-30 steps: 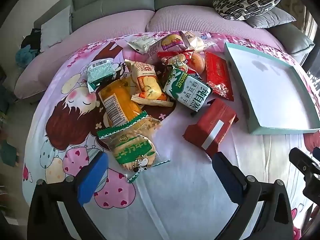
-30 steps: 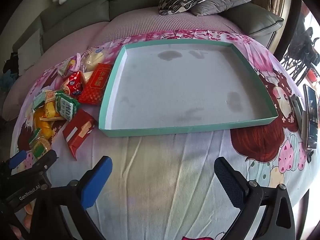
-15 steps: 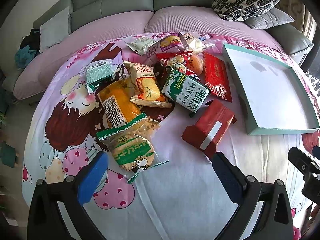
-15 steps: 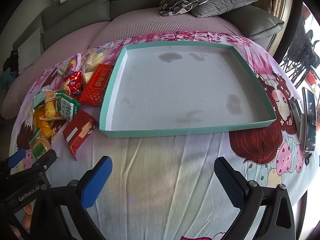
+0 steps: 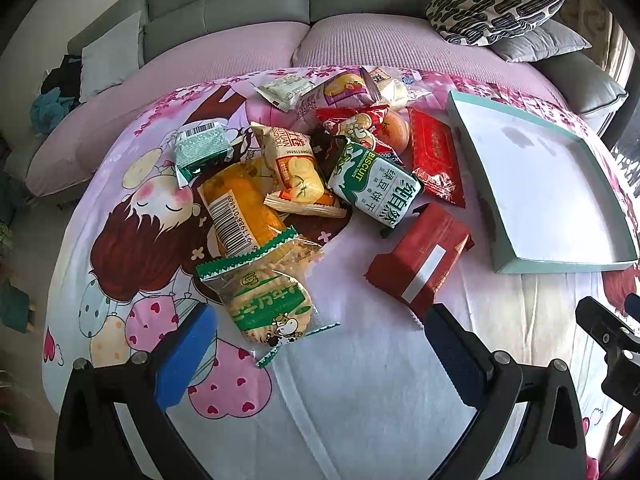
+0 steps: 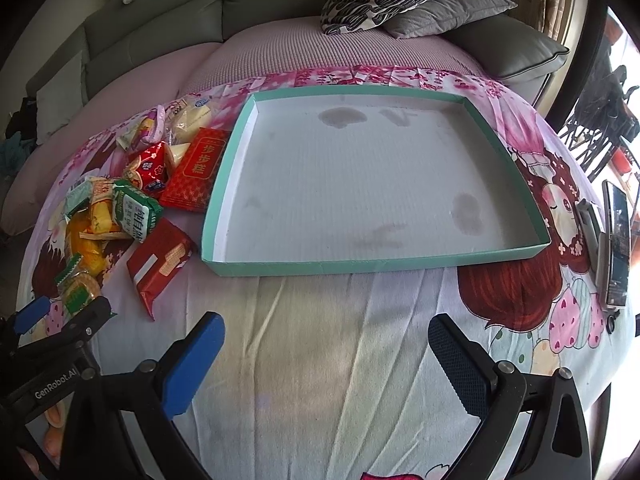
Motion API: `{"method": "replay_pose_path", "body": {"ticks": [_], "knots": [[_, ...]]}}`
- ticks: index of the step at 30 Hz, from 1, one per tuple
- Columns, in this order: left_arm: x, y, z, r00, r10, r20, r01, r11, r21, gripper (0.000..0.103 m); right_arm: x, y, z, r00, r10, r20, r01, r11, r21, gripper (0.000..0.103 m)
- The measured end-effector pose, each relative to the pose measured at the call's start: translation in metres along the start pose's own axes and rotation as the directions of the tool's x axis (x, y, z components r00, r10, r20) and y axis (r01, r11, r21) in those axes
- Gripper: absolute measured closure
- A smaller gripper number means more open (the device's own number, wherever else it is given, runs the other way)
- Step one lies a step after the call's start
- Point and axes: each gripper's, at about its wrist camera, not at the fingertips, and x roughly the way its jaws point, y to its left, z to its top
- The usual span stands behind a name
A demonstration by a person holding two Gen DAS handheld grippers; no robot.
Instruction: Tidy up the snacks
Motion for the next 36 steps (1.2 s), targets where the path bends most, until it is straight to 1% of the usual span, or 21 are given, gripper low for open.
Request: {"method": "replay_pose_path", "body": {"ticks": [16, 25, 36], "knots": [[-0.006, 0.002, 0.002, 1.0, -0.005, 0.019, 0.005, 1.0, 0.007, 0.0, -0.004, 0.003, 0.001, 1.0, -0.008, 0.009, 0.009, 1.0, -0.01, 0.0], [-0.01, 0.009, 0.003, 1.0, -0.01, 0.021, 0.01, 1.0, -0.003, 0.0, -0.004, 0.008, 0.0, 1.0, -0.018, 0.006, 0.018, 1.0, -0.023, 0.0], [-0.009, 0.02, 0.003, 1.0, -0.015, -0.006, 0.015, 1.0, -0.025, 0.0, 0.0, 0.02, 0.002, 1.0, -0.021, -0.005, 0.021, 0.999, -0.049, 0.0]]}}
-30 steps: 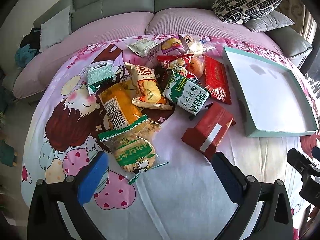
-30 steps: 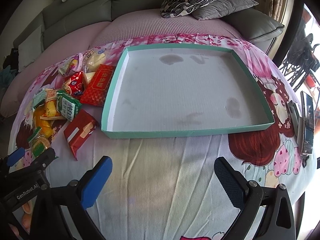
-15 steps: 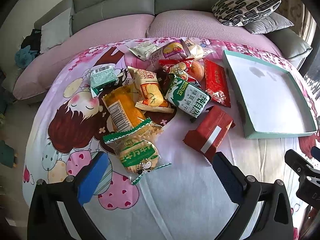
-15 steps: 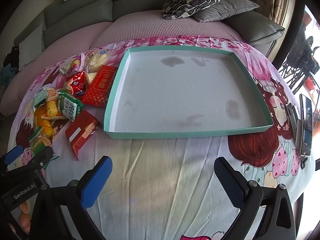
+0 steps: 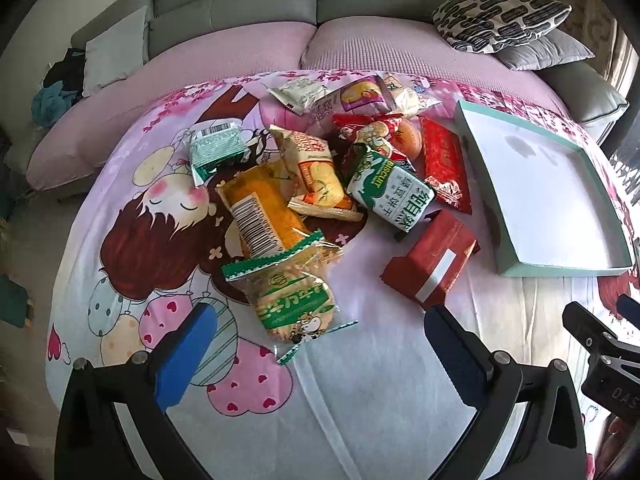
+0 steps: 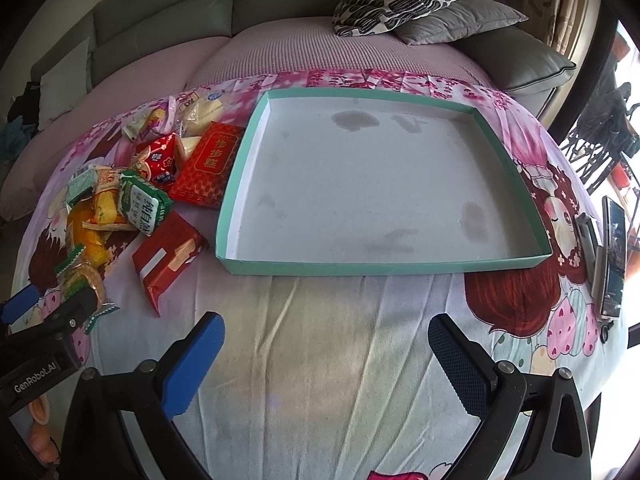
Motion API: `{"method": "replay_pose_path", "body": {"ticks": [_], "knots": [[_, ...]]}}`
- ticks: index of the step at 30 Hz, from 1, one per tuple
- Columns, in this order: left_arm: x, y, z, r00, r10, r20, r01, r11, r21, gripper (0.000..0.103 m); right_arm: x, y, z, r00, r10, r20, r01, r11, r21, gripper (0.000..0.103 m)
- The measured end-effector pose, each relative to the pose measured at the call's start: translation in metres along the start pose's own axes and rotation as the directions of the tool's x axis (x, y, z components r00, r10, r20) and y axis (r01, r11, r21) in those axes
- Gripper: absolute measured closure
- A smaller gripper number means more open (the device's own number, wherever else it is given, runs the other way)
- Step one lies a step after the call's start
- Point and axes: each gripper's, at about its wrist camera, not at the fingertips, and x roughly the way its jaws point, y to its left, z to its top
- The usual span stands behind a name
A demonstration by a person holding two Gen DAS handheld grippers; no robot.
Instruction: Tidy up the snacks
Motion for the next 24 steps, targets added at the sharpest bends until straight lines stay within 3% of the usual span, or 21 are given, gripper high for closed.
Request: {"method": "replay_pose_path", "body": {"ticks": [12, 19, 24], "knots": [[0.001, 0.042, 0.005, 1.0, -0.003, -0.001, 0.003, 0.995, -0.096, 0.0, 0.011, 0.037, 0.006, 1.0, 0.014, -0.016, -0.015, 0.998, -0.063, 0.0], [0.014, 0.066, 0.004, 1.0, -0.019, -0.024, 0.015, 0.987, -0.158, 0.0, 0.025, 0.068, 0.013, 0.993, 0.107, -0.048, -0.109, 0.992, -0.055, 0.0], [0.02, 0.074, 0.006, 0.998, -0.052, -0.028, 0.047, 0.984, -0.174, 0.0, 0.038, 0.081, 0.025, 0.979, 0.191, -0.077, -0.188, 0.981, 0.044, 0.0]]}}
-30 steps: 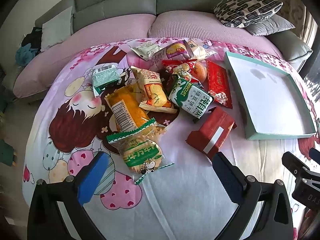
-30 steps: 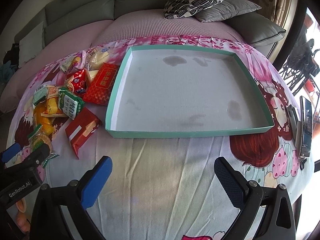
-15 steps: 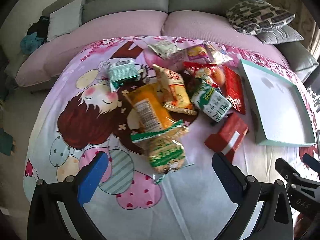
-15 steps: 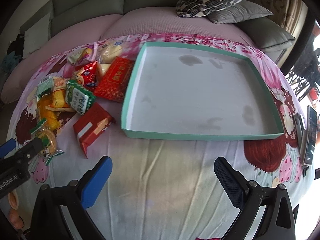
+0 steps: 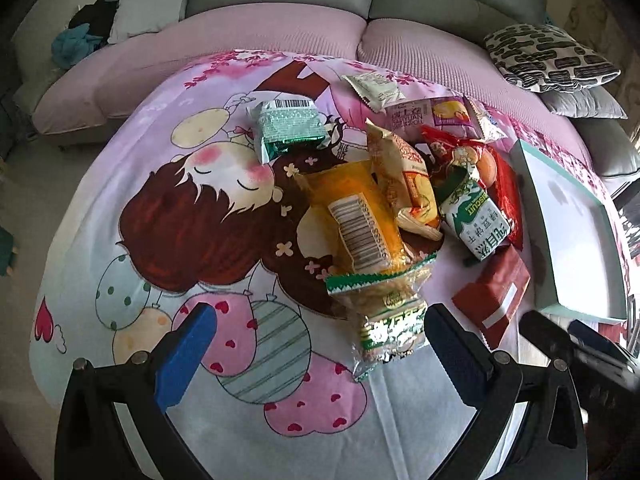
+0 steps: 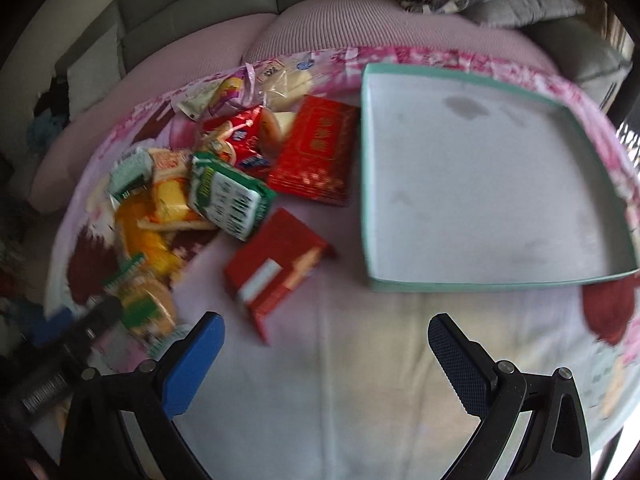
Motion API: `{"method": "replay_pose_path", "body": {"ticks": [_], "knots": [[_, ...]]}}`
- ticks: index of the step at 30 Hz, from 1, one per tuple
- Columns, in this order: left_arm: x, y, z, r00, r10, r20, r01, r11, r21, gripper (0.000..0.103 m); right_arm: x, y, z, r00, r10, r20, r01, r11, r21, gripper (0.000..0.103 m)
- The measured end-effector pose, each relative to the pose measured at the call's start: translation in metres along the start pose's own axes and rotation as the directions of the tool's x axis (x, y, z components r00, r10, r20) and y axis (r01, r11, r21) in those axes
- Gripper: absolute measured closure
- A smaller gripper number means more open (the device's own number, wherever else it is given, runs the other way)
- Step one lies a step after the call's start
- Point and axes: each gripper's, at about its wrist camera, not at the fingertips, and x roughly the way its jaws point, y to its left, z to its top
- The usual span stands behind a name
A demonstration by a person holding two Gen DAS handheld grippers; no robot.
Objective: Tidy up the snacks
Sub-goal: 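Lower the right gripper onto the red box and close it, then grasp the green-wrapped cracker packet with the left gripper while the right holds the red box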
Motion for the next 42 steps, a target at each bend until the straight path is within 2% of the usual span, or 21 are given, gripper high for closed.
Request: {"method": "replay_pose_path", "body": {"ticks": [5, 10, 17, 21, 26, 28, 32, 35, 38, 40, 42], "knots": [[0.008, -0.003, 0.0, 0.999, -0.033, -0.027, 0.033, 0.999, 0.007, 0.0, 0.016, 0.004, 0.016, 1.0, 0.007, -0.004, -0.007, 0.995, 0.095, 0.0], [0.018, -0.011, -0.003, 0.998, -0.03, -0.054, 0.032, 0.999, 0.028, 0.0, 0.035, 0.005, 0.024, 0.999, -0.003, -0.036, 0.008, 0.988, 0.152, 0.001], [0.024, -0.02, -0.003, 0.997, -0.036, -0.072, 0.039, 0.998, 0.043, 0.001, 0.047, 0.01, 0.027, 0.998, -0.024, -0.052, 0.033, 0.982, 0.186, 0.013], [0.027, -0.021, -0.003, 0.996, -0.033, -0.084, 0.037, 0.998, 0.042, 0.012, 0.039, 0.007, 0.02, 0.999, -0.005, -0.037, 0.011, 0.987, 0.161, 0.023], [0.029, -0.022, -0.005, 0.995, -0.043, -0.095, 0.046, 0.998, 0.034, 0.015, 0.027, -0.004, 0.003, 1.0, -0.003, -0.031, 0.007, 0.992, 0.128, 0.03], [0.031, -0.023, -0.006, 0.994, -0.048, -0.098, 0.052, 0.998, 0.033, 0.021, 0.023, -0.007, -0.002, 1.0, 0.002, -0.031, 0.002, 0.993, 0.115, 0.033], [0.034, -0.03, -0.007, 0.992, -0.07, -0.109, 0.074, 0.997, 0.034, 0.033, 0.014, -0.009, -0.015, 0.999, -0.012, -0.032, 0.014, 0.998, 0.063, 0.045], [0.035, -0.036, -0.009, 0.989, -0.096, -0.11, 0.099, 0.995, 0.03, 0.05, 0.015, -0.008, -0.019, 0.999, -0.006, -0.043, 0.008, 0.999, 0.053, 0.055], [0.033, -0.044, -0.01, 0.991, -0.088, -0.099, 0.092, 0.995, 0.038, 0.056, 0.015, -0.005, -0.021, 0.999, -0.004, -0.033, 0.005, 0.999, 0.031, 0.059], [0.029, -0.05, -0.009, 0.994, -0.075, -0.083, 0.078, 0.996, 0.04, 0.063, 0.012, -0.006, -0.023, 0.999, 0.003, -0.032, -0.002, 1.0, 0.025, 0.06], [0.023, -0.051, -0.01, 0.995, -0.076, -0.07, 0.078, 0.996, 0.036, 0.064, 0.008, -0.006, -0.026, 0.999, 0.017, -0.027, -0.016, 1.0, 0.026, 0.061]]}}
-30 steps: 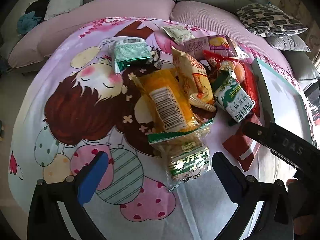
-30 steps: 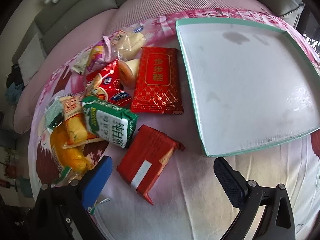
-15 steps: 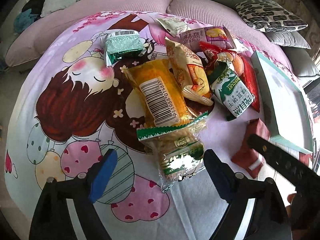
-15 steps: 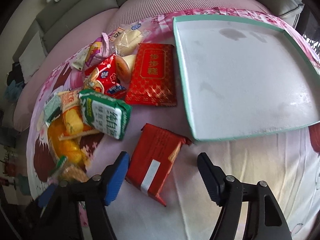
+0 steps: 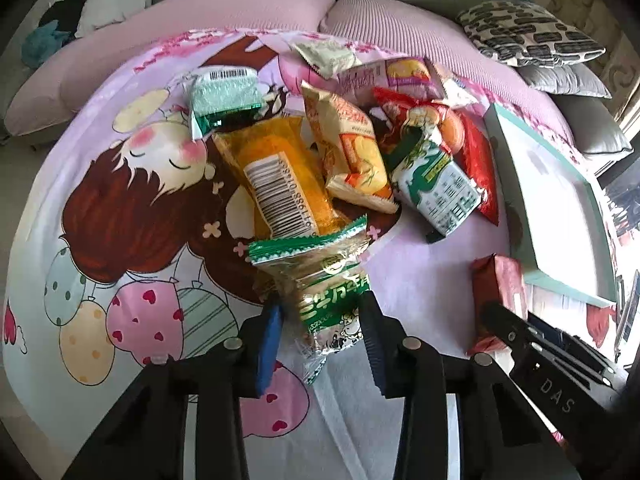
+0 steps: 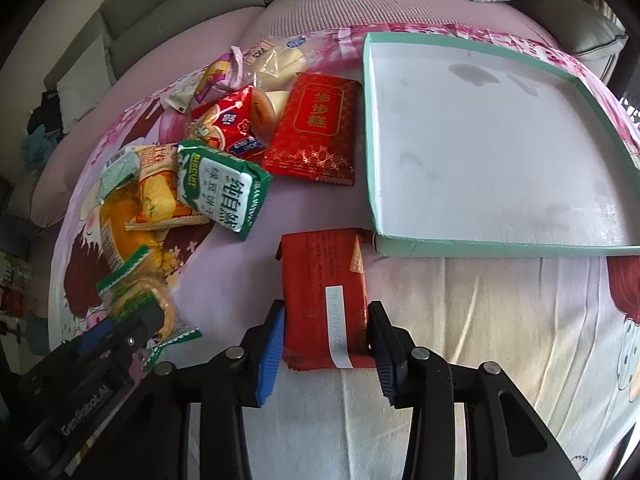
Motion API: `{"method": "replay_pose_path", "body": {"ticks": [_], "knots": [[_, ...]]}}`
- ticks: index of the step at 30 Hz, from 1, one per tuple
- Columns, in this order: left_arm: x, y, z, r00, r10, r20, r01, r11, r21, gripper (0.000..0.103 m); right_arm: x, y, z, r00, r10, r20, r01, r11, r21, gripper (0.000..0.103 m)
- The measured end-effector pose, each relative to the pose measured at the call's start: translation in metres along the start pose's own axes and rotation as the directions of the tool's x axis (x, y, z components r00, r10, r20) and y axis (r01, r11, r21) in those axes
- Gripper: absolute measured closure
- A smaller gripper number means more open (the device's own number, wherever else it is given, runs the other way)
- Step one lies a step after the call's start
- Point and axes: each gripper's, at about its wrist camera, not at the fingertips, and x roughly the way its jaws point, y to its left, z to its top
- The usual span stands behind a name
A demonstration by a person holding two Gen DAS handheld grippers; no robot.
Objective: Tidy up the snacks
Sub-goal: 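Grasp the green-wrapped cracker packet with the left gripper while the right holds the red box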
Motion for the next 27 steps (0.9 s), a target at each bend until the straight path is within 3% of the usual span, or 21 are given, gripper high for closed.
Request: {"method": "replay_pose_path", "body": {"ticks": [6, 14, 20, 27], "knots": [[-0.004, -0.002, 0.002, 1.0, -0.009, 0.007, 0.01, 0.999, -0.035, 0.07, -0.003, 0.001, 0.001, 1.0, 0.022, -0.014, -0.022, 1.0, 0.011, 0.061], [-0.019, 0.005, 0.005, 1.0, -0.024, -0.005, 0.023, 0.997, -0.075, 0.076, -0.048, 0.0, -0.007, 0.994, 0.086, 0.061, -0.086, 0.996, -0.001, 0.061], [-0.023, 0.019, 0.008, 0.992, -0.124, -0.022, 0.118, 0.976, -0.185, 0.081, -0.074, 0.002, -0.014, 0.991, 0.101, 0.091, -0.098, 0.995, -0.031, 0.061], [-0.017, 0.034, -0.001, 0.987, -0.16, -0.031, 0.149, 0.964, -0.221, 0.082, -0.068, 0.012, -0.01, 0.994, 0.074, 0.08, -0.073, 0.997, -0.024, 0.061]]}}
